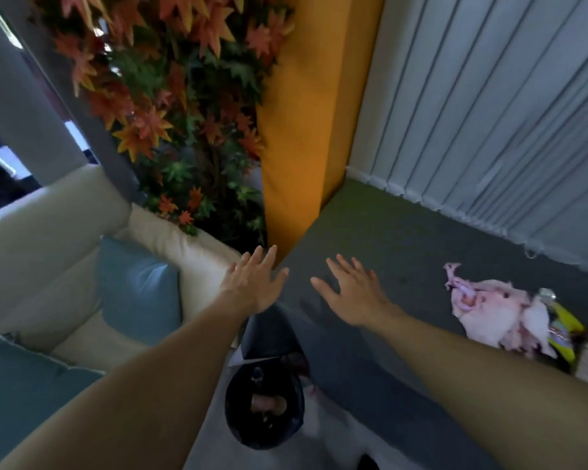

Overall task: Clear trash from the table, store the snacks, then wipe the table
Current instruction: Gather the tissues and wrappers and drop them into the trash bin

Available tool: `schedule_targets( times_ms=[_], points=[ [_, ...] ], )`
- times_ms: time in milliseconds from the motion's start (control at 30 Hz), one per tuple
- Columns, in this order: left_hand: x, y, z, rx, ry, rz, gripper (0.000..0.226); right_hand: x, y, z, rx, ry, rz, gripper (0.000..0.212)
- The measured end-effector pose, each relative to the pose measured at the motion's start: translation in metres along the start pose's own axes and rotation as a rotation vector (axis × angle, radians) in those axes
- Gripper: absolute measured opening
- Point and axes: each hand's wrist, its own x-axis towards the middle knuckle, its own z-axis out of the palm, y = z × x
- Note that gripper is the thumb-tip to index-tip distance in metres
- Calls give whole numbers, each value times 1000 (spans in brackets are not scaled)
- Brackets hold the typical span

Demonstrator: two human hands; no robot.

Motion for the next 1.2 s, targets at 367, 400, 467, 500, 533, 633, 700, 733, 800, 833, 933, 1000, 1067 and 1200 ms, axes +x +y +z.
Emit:
schedule_targets(
  times_ms=[367,400,467,500,533,633,700,733,800,833,933,1000,1067,1200],
  points=[
    [38,137,3,44,-50,147,72,-36,119,-52,38,160,209,87],
    [42,150,5,51,-57,159,72,-40,131,-56,38,173,221,86],
    [46,173,11,66,-63,181,73,-49,153,-61,50,190,242,84],
    [48,186,14,74,-64,195,73,-54,165,-64,68,200,254,84],
    [50,197,18,78,-67,208,73,-59,177,-67,88,207,265,84],
    [57,235,28,96,-81,257,73,-72,212,-75,118,235,312,82],
    [61,259,34,104,-94,284,73,-81,235,-79,116,252,341,82],
    [62,271,37,108,-103,296,73,-85,247,-81,114,261,355,83],
    [65,292,45,115,-112,320,73,-94,270,-82,117,272,380,88],
    [66,302,49,116,-116,332,73,-98,282,-83,112,281,390,92],
    [69,331,61,115,-137,368,75,-113,314,-83,88,271,416,95],
    [70,347,71,123,-152,394,77,-122,334,-82,109,255,434,93],
    [73,360,80,136,-157,425,79,-129,348,-81,114,255,463,92],
    [84,379,102,131,-204,486,84,-138,372,-76,139,246,500,92]
  ],
)
